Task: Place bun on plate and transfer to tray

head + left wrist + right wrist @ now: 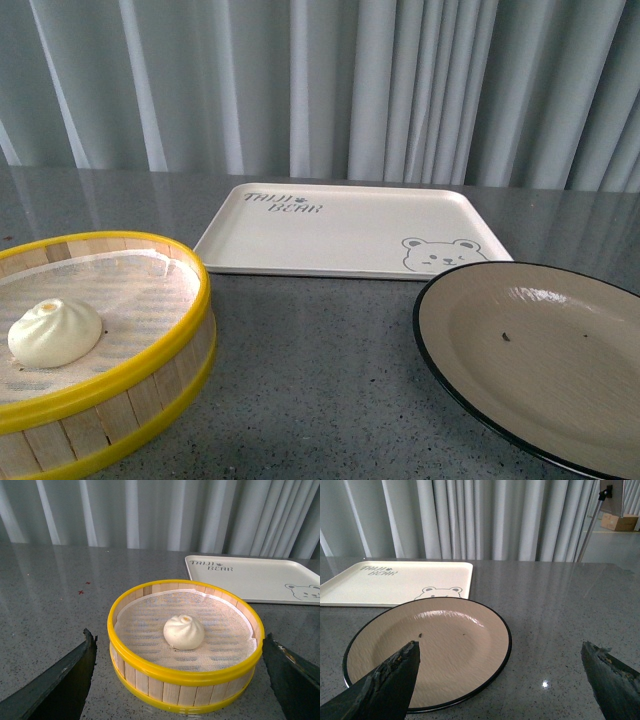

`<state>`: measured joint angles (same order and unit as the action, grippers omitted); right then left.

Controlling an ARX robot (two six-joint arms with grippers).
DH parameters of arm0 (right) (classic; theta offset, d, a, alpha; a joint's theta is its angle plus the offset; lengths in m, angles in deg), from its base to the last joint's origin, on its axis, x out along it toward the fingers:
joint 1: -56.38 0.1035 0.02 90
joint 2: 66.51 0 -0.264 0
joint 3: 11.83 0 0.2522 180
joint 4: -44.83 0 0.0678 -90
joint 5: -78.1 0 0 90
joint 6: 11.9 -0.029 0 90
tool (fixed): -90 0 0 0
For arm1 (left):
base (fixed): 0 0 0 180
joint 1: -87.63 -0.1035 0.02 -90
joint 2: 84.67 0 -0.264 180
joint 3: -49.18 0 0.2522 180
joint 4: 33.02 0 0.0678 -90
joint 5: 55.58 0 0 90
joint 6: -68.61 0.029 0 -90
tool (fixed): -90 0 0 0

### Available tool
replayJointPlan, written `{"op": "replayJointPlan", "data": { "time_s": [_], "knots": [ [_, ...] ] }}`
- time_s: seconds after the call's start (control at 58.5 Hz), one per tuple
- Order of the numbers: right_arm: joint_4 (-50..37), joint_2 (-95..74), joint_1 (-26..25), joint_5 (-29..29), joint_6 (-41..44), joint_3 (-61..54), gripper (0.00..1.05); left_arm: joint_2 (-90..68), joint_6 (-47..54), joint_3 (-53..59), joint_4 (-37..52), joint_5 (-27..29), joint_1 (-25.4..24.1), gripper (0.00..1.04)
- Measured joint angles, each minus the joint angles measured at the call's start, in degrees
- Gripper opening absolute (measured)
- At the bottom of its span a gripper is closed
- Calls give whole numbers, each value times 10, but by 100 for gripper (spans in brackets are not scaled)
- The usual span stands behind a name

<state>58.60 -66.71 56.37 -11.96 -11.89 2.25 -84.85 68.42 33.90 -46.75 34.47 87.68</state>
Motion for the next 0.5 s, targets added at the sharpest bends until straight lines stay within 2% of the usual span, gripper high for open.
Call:
{"op": "replayJointPlan", "data": {
  "time_s": [0.496],
  "knots": [
    [0, 0, 0, 0, 0, 0, 96, 0, 0, 0, 0, 0, 0, 98]
  ]
}}
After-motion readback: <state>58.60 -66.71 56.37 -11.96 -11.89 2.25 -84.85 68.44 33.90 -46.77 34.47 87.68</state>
